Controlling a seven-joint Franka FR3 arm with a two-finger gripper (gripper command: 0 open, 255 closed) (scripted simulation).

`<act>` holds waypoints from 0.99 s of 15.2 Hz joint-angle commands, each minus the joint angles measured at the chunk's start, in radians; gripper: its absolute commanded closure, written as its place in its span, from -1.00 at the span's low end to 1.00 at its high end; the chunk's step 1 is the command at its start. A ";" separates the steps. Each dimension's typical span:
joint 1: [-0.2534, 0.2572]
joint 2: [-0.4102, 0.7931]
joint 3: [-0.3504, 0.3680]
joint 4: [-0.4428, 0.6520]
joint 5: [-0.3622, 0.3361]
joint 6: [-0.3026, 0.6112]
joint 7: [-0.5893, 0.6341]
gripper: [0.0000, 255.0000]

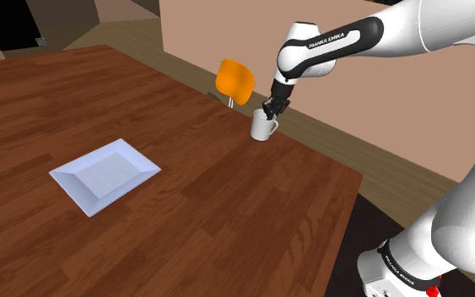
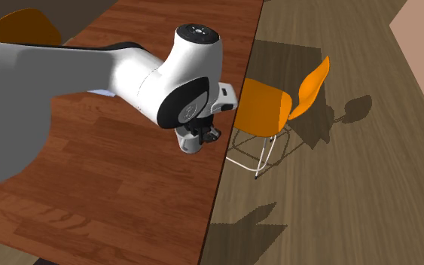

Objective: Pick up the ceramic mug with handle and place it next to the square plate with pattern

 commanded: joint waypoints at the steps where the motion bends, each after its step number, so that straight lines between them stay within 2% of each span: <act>1: 0.000 -0.013 0.000 0.012 -0.003 -0.025 0.003 1.00; 15: 0.001 -0.077 -0.003 0.123 -0.017 -0.199 0.022 1.00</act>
